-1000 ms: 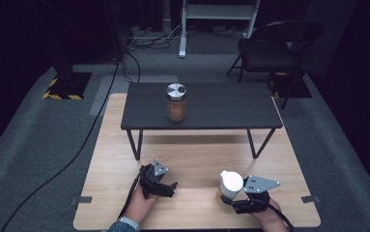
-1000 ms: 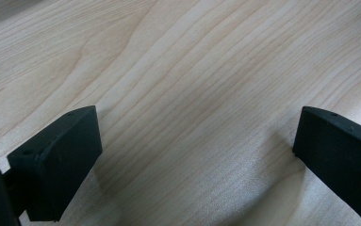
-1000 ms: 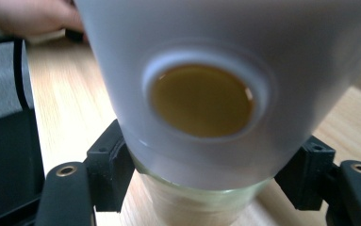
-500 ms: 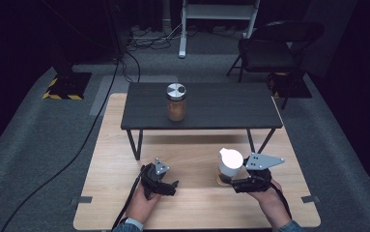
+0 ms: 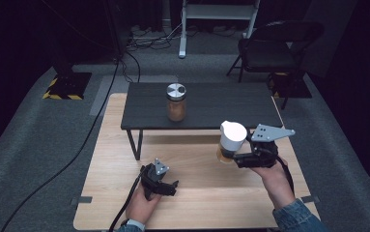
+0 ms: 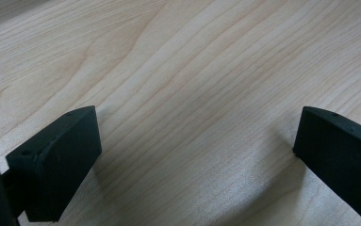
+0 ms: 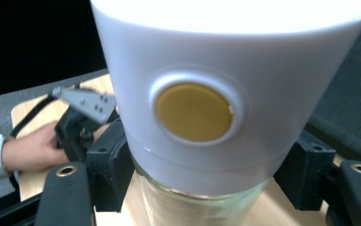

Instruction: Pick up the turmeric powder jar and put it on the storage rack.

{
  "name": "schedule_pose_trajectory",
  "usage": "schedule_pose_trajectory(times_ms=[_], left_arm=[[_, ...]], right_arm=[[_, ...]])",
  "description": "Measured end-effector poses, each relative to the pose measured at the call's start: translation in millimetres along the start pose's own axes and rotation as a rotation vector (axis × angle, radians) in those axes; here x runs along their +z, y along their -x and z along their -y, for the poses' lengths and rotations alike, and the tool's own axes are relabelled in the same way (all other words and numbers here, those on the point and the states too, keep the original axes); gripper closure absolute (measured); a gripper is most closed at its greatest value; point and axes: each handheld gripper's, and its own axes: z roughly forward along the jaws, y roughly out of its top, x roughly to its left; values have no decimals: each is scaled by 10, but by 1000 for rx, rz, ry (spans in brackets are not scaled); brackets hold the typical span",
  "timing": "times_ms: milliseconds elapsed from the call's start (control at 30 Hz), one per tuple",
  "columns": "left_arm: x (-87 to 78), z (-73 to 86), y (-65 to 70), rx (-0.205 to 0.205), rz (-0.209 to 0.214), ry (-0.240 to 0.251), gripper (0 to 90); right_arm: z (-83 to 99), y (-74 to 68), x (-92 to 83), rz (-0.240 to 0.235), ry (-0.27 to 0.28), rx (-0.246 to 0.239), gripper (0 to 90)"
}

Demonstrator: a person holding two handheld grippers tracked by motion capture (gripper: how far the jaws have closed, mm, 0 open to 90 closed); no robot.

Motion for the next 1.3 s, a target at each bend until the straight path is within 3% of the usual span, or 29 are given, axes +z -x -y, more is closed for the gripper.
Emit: schedule_pose_trajectory(times_ms=[267,567,900,967,1133,1300], left_arm=[[1,6,7,-5,-3,3,11],[0,4,7,-4,-3,2,12],[0,6,7,-4,-3,3,12],[0,6,8,-4,-4,3,11],[-2,4,11,-7,-4,0,11],[-2,5,10,-6,-4,1,11]], right_arm=[[-445,75,10,38,19,-4,303],[-741,158,223,104,28,1,303],[-727,253,453,174,30,10,303],[-729,262,490,180,13,9,302],[-662,274,495,182,37,27,299],[-631,286,476,179,48,29,183]])
